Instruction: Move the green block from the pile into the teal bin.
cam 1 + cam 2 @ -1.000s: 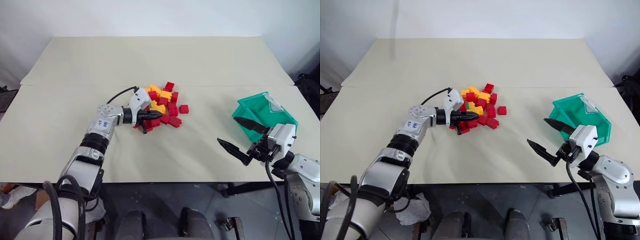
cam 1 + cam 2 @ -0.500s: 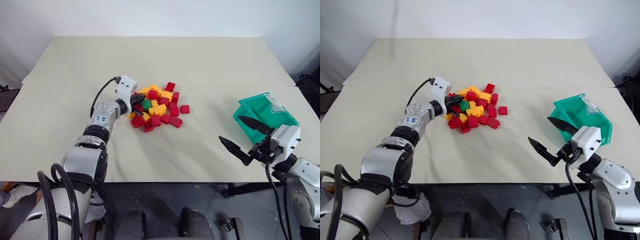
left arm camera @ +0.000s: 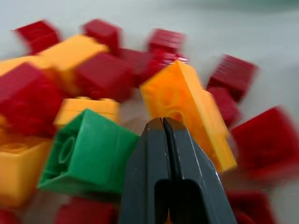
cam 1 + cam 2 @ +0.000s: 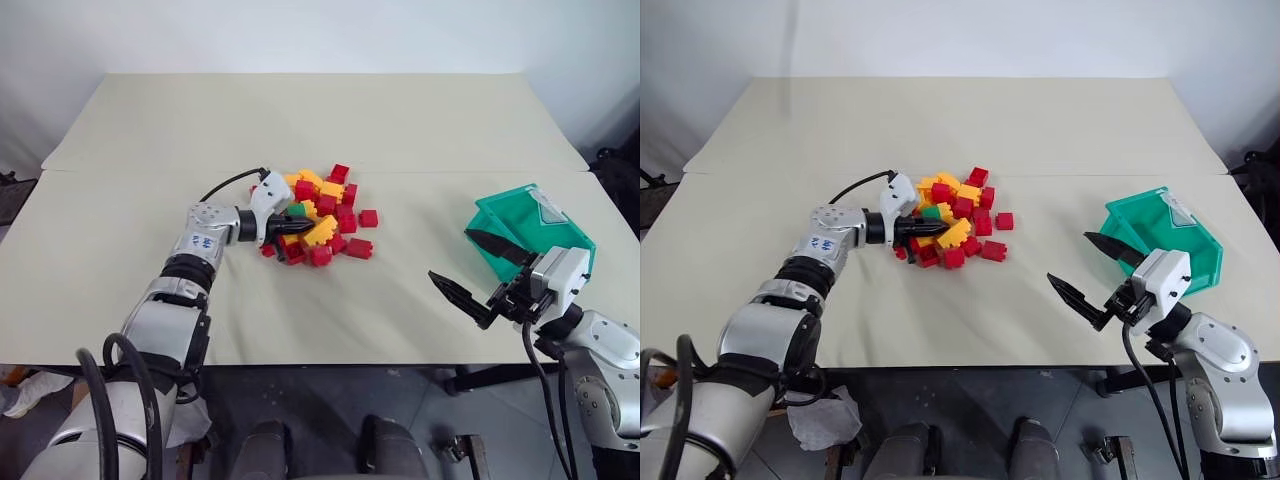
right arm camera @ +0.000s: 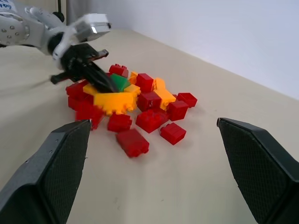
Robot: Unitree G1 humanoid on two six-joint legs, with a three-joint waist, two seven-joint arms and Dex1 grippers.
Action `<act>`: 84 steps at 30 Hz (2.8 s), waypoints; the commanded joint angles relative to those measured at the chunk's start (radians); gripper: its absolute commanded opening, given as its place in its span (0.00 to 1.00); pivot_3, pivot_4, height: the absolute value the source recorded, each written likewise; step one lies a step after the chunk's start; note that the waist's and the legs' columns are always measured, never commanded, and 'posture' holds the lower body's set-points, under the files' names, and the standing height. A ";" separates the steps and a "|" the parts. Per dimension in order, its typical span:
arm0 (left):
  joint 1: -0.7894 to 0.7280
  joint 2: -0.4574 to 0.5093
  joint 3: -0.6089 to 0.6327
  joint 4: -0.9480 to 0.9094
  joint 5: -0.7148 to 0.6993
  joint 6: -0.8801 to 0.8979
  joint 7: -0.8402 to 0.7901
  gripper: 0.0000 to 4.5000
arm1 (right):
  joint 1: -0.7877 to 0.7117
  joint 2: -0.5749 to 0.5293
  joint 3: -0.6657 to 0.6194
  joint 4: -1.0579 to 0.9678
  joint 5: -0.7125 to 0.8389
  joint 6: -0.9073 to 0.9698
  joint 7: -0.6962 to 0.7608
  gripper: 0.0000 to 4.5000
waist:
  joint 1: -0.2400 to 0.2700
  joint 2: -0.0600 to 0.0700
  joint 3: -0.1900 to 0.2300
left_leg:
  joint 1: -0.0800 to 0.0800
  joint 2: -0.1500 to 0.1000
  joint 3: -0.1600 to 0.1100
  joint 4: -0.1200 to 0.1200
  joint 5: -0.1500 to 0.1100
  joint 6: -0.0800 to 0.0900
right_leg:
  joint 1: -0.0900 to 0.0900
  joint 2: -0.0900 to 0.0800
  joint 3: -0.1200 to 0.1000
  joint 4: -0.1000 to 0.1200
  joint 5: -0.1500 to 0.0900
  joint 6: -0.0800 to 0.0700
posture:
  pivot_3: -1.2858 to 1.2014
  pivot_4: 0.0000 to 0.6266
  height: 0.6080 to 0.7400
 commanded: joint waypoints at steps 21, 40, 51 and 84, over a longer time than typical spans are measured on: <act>0.434 0.292 0.325 -0.458 -0.277 0.056 -0.010 0.47 | -0.133 -0.017 0.058 0.038 0.033 0.064 0.070 1.00 | -0.018 0.001 -0.001 | 0.000 0.001 0.000 0.003 -0.001 0.000 | 0.000 0.000 0.000 0.002 0.000 0.000 | 0.52 0.24 1.00; 0.284 0.192 0.147 -0.557 -0.200 0.243 0.176 0.99 | -0.173 -0.015 0.070 0.080 0.013 0.069 0.090 1.00 | 0.008 0.000 -0.001 | -0.002 0.001 -0.001 0.008 -0.002 0.000 | 0.000 0.000 0.000 0.003 0.000 -0.001 | 0.52 0.24 1.00; -0.128 0.050 -0.058 0.052 0.070 0.031 0.256 0.99 | -0.096 -0.011 0.030 -0.016 0.022 0.081 0.028 1.00 | -0.011 -0.001 -0.001 | -0.002 0.001 0.001 0.004 -0.002 0.001 | -0.002 0.001 0.000 0.001 0.000 0.000 | 0.52 0.24 1.00; -0.238 0.004 -0.048 0.250 0.167 0.057 0.241 0.23 | -0.029 0.013 0.021 -0.110 0.030 0.083 -0.068 1.00 | 0.002 -0.001 -0.001 | -0.002 0.001 0.001 0.007 -0.003 0.002 | 0.000 0.001 0.000 0.002 0.000 0.000 | 0.52 0.24 1.00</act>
